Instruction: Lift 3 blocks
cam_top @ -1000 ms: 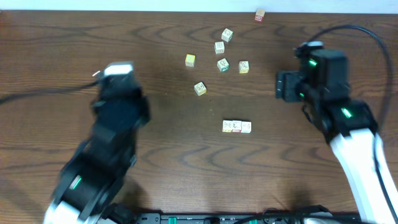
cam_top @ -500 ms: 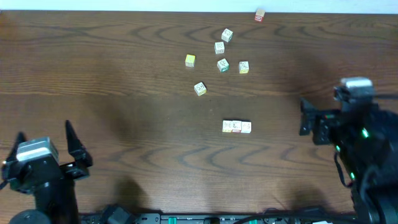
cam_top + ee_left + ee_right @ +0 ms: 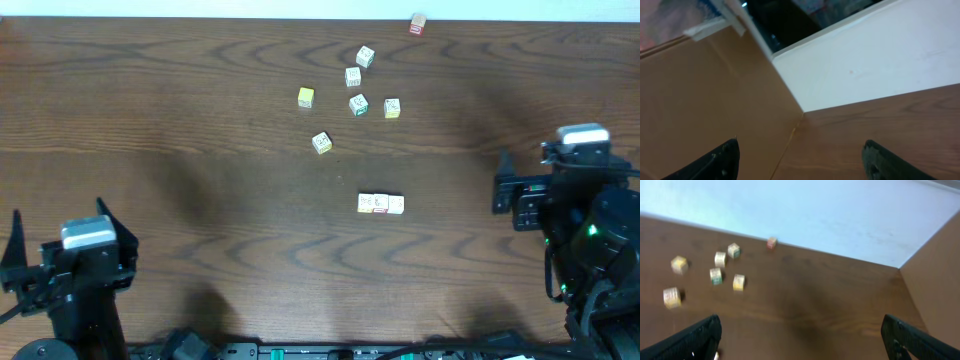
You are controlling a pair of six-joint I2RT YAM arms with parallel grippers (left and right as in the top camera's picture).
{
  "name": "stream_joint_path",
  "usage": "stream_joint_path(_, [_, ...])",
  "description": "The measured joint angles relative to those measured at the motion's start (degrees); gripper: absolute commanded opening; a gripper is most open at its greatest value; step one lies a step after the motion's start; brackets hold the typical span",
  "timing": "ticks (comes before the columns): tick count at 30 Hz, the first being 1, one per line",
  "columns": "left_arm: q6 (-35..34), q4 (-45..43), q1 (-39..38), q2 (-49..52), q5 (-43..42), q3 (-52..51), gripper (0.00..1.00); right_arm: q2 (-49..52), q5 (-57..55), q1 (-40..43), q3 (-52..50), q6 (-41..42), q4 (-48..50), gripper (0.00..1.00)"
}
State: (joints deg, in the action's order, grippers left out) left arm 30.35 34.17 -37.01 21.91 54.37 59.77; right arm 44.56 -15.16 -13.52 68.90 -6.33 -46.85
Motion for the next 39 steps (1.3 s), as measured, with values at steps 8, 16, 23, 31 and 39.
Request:
stream_joint_path(8, [0.9,16.5,-2.2,0.1,-1.1,-0.3,0.79,-1.5,-0.2,-6.4,-5.2,-3.8,-2.8,0.99])
stream_joint_path(16, [-3.2,18.4,-2.2,0.1,-1.4,-0.3,0.79,-14.6,-0.2,-6.5,-19.8,-4.3,-1.7,0.99])
stream_joint_path(23, [-4.9,18.4,-2.2,0.1,-1.5,-0.3,0.79,-24.2,-0.5,-6.5,-27.5,-4.5,3.5,0.99])
stream_joint_path(31, [-5.0,18.4,-2.2,0.1,-1.5,-0.3,0.79,-25.2,-0.7,-6.5,-27.7,-4.5,5.9,0.99])
stream_joint_path(39, [-5.1,18.4,-2.2,0.1,-1.5,-0.3,0.79,-25.2,-0.7,-6.5,-27.8,-4.5,6.2,0.99])
